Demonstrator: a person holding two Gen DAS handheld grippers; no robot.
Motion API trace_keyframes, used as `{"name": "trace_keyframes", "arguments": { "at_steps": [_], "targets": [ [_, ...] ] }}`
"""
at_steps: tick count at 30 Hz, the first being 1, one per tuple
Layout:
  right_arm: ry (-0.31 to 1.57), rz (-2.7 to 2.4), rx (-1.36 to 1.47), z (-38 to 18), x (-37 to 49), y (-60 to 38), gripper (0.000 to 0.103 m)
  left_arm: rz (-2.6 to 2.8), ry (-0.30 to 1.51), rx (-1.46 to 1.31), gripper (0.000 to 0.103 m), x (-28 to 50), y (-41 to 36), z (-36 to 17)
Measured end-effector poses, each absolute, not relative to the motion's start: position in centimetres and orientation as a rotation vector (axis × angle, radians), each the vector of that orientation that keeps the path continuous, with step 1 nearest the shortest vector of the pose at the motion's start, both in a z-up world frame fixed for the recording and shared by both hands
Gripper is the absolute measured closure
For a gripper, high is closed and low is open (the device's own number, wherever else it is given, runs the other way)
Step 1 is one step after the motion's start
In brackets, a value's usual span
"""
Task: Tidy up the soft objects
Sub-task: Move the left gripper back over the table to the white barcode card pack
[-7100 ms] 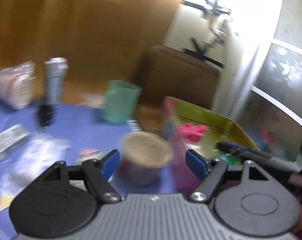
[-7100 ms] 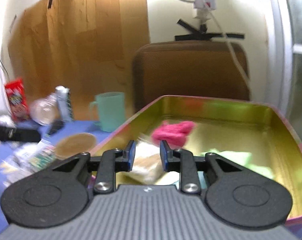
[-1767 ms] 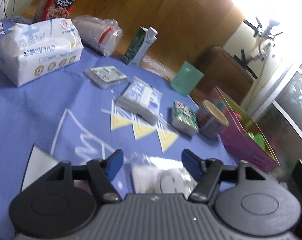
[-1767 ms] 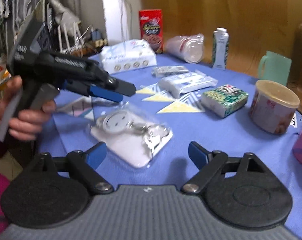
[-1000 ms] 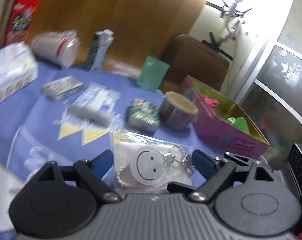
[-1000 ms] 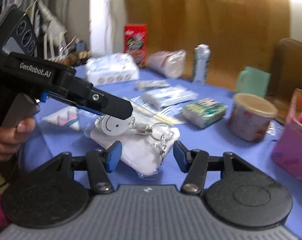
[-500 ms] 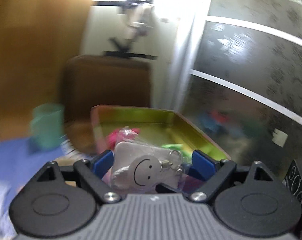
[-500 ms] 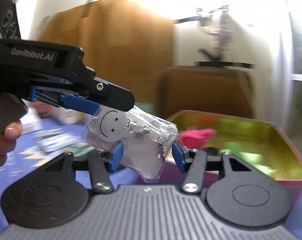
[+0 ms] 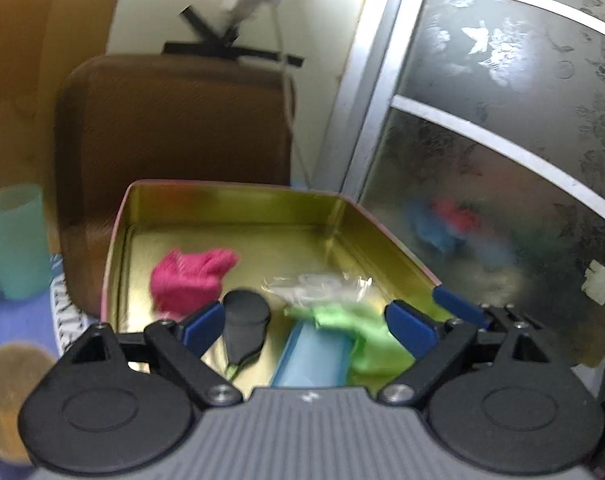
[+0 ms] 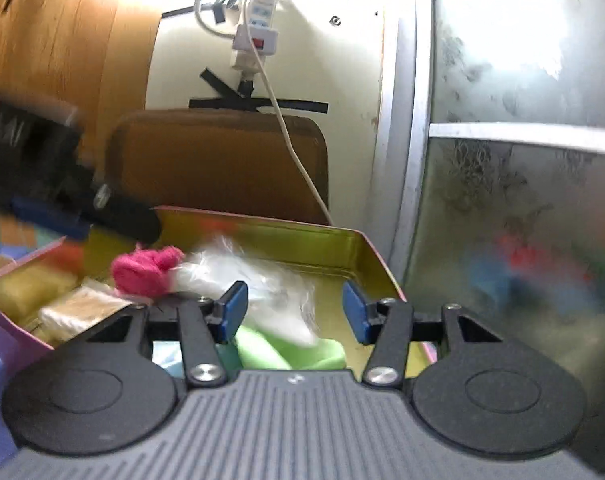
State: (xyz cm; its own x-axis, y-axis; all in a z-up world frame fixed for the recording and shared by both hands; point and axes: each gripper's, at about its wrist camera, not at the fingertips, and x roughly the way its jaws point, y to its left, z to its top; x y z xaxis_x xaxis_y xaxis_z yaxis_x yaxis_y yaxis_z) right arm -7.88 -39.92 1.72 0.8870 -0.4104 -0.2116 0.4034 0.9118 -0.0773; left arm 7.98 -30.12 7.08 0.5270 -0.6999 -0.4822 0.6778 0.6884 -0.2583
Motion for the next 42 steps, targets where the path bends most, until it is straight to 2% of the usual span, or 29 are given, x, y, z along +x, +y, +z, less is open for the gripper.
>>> {"name": "trace_keyframes", "arguments": {
  "at_steps": [11, 24, 32, 35, 42],
  "targets": [
    [0.193, -0.254, 0.080, 1.7, -8.3, -37.7, 0.048, -0.872, 0.575, -0.032, 0.011, 3.3, -23.6, 5.9],
    [0.202, 0.064, 0.102, 3.8, -7.1, -30.5, 0.048, -0.579, 0.635, -0.198, 0.013, -0.1, -6.0, 2.0],
    [0.409, 0.439, 0.122, 3.6, -1.6, -20.7, 0.048, -0.227, 0.586, -0.350, 0.013, -0.9, 6.0, -0.1],
    [0.459, 0.531, 0.069, 3.9, 1.2, -16.4, 0.048, -0.126, 0.550, -0.349, 0.013, -1.0, 8.3, -0.8],
    [0.607, 0.555, 0.101, 3.8, 12.1, -7.8, 0.047, -0.153, 0.457, -0.577, 0.014, -1.7, 11.8, -1.7]
  ]
}}
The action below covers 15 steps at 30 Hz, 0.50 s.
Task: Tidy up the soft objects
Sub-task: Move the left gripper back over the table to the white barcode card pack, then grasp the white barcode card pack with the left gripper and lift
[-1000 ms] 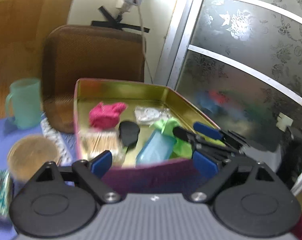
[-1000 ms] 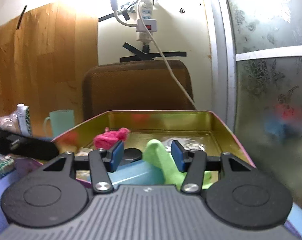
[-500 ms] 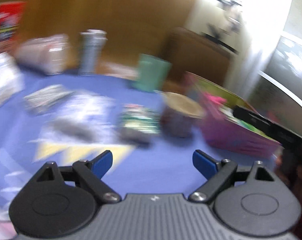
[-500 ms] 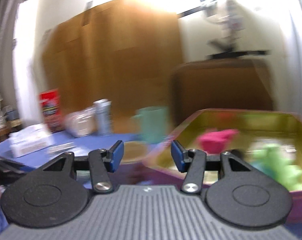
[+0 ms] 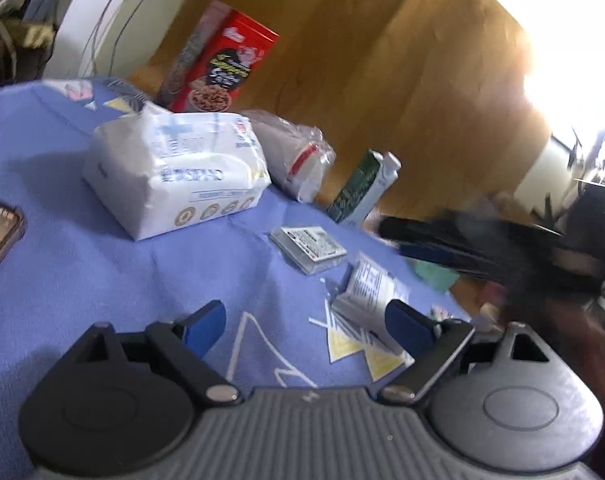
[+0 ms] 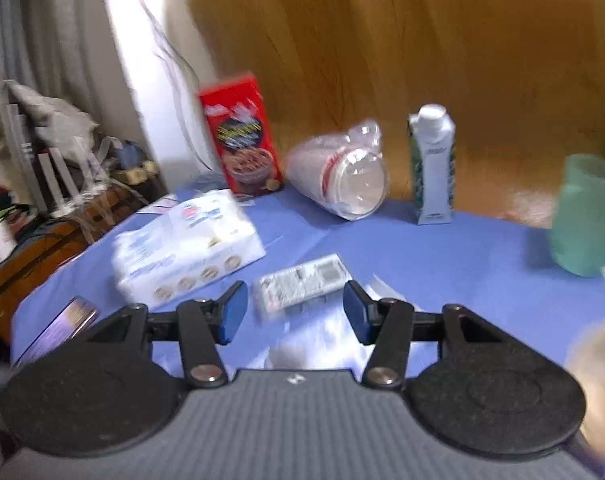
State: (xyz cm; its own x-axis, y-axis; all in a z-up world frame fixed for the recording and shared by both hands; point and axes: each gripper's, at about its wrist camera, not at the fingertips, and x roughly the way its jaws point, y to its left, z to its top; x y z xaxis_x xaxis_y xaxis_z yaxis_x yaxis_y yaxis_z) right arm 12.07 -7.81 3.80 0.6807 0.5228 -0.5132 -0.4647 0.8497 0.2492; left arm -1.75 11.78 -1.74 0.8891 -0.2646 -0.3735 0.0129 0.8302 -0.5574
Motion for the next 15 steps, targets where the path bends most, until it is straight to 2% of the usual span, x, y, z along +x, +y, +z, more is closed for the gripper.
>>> {"name": "trace_keyframes", "arguments": {
  "at_steps": [6, 7, 8, 9, 14, 15],
  "targets": [
    [0.743, 0.473, 0.055, 1.4, 19.6, -3.6, 0.047, -0.143, 0.396, -0.707, 0.015, -2.5, 13.4, -2.5],
    [0.779, 0.483, 0.044, 0.8, 20.4, -3.2, 0.045, -0.142, 0.395, -0.726, 0.015, -2.5, 13.7, -2.6],
    [0.810, 0.497, 0.033, 0.4, 20.6, -2.9, 0.039, -0.141, 0.394, -0.743, 0.016, -2.4, 13.8, -2.6],
    [0.814, 0.525, 0.033, 0.2, 20.5, -2.8, 0.035, -0.141, 0.393, -0.758, 0.017, -2.4, 14.0, -2.8],
    [0.799, 0.773, -0.116, 0.5, 16.4, -1.6, 0.038, -0.144, 0.381, -0.799, 0.018, -2.8, 14.6, -3.2],
    [0.793, 0.845, -0.149, 0.6, 14.9, -1.5, 0.038, -0.152, 0.369, -0.810, 0.012, -2.9, 14.8, -3.3]
  ]
}}
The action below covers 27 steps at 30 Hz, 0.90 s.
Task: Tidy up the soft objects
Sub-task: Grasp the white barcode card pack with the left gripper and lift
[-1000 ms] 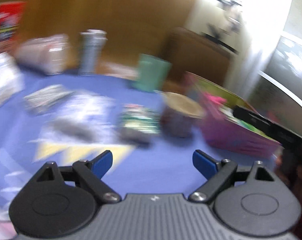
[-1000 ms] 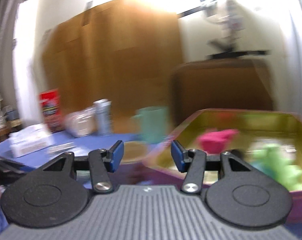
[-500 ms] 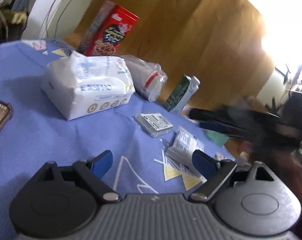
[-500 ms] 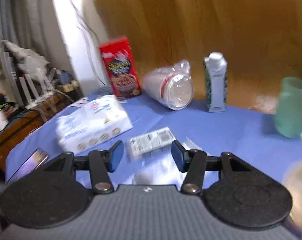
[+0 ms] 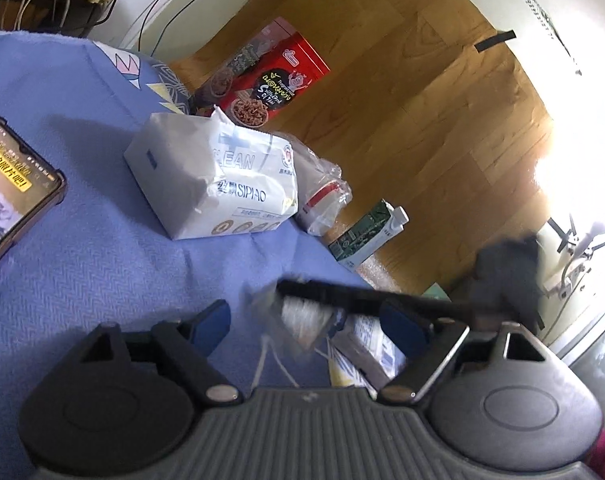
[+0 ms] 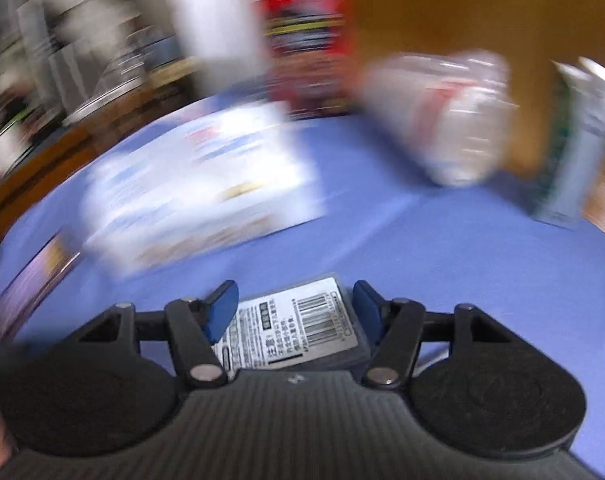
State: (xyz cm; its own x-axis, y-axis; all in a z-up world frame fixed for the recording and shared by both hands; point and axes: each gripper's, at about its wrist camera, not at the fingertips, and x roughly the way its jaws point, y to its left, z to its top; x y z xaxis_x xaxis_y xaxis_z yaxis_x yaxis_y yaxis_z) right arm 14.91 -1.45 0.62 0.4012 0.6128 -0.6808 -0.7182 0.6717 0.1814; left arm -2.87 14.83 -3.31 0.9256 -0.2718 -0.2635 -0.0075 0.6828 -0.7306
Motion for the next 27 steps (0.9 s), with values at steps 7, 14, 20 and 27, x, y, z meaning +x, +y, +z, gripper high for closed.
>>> {"name": "trace_keyframes", "arguments": {
  "at_steps": [7, 14, 20, 27],
  "targets": [
    [0.750, 1.052, -0.249, 1.1, 7.0, -4.2, 0.039, -0.175, 0.405, -0.795, 0.017, -2.9, 14.6, -3.2],
    [0.680, 1.032, -0.329, 1.4, 0.7, -7.2, 0.032, -0.191, 0.510, -0.687, 0.028, -2.4, 13.4, -2.8],
    [0.641, 0.866, -0.337, -0.2, -1.7, -8.2, 0.032, -0.222, 0.570, -0.613, 0.029, -3.6, 10.8, -2.2],
    [0.532, 0.496, -0.287, -0.2, -3.9, -11.6, 0.032, -0.459, 0.668, -0.568, 0.029, -4.9, 5.7, -1.8]
  ]
}}
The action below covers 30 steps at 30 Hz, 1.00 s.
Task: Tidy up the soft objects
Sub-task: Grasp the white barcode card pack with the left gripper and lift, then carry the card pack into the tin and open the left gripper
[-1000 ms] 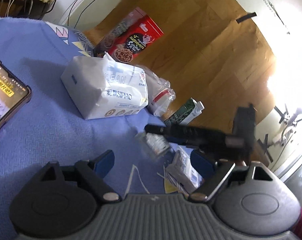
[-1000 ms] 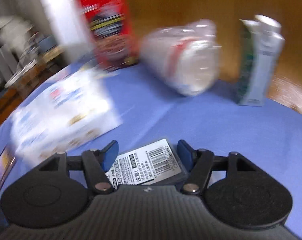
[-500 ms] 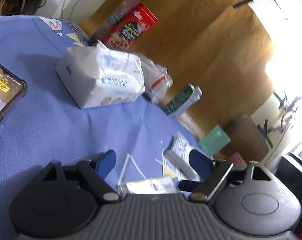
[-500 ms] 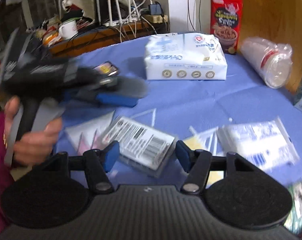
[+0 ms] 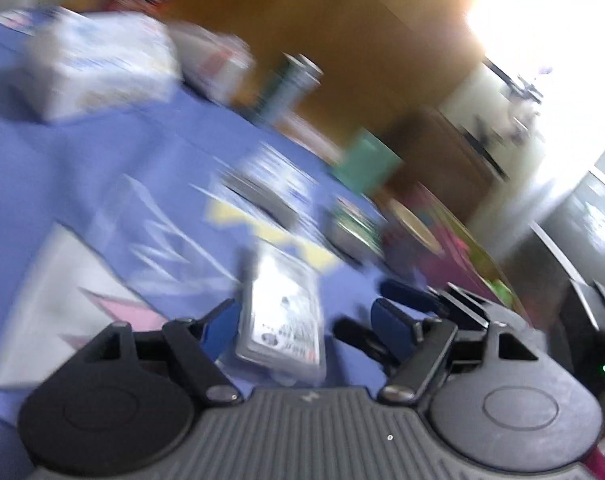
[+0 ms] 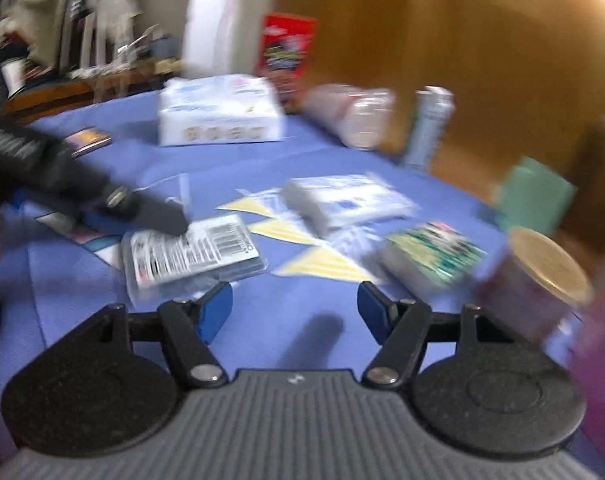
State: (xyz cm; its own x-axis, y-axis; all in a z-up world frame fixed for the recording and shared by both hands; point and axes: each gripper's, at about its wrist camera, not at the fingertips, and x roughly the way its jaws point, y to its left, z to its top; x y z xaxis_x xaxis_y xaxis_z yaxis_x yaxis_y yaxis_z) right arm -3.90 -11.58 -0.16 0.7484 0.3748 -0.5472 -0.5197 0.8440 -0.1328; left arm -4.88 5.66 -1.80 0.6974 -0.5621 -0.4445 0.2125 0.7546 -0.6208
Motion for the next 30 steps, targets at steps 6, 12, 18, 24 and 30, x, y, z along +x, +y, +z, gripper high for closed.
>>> {"name": "trace_keyframes", "arguments": {
  "at_steps": [6, 12, 18, 24, 30],
  "targets": [
    [0.532, 0.473, -0.194, 0.8, -7.1, -14.9, 0.032, -0.530, 0.640, -0.628, 0.029, -4.5, 6.3, -0.3],
    [0.543, 0.585, -0.130, 0.7, -8.8, -13.1, 0.031, -0.453, 0.729, -0.615, 0.029, -3.1, 6.4, -0.7],
    [0.595, 0.570, -0.257, -1.0, -7.8, -9.3, 0.029, -0.443, 0.762, -0.537, 0.035, -2.8, 4.7, -1.1],
    [0.574, 0.566, -0.221, -1.1, -7.8, -9.9, 0.041, -0.445, 0.765, -0.481, 0.042, -3.0, 3.2, -0.7],
    [0.488, 0.501, -0.207, -0.2, -9.6, -11.7, 0.042, -0.515, 0.738, -0.447, 0.042, -2.3, 0.4, 1.3]
  ]
}}
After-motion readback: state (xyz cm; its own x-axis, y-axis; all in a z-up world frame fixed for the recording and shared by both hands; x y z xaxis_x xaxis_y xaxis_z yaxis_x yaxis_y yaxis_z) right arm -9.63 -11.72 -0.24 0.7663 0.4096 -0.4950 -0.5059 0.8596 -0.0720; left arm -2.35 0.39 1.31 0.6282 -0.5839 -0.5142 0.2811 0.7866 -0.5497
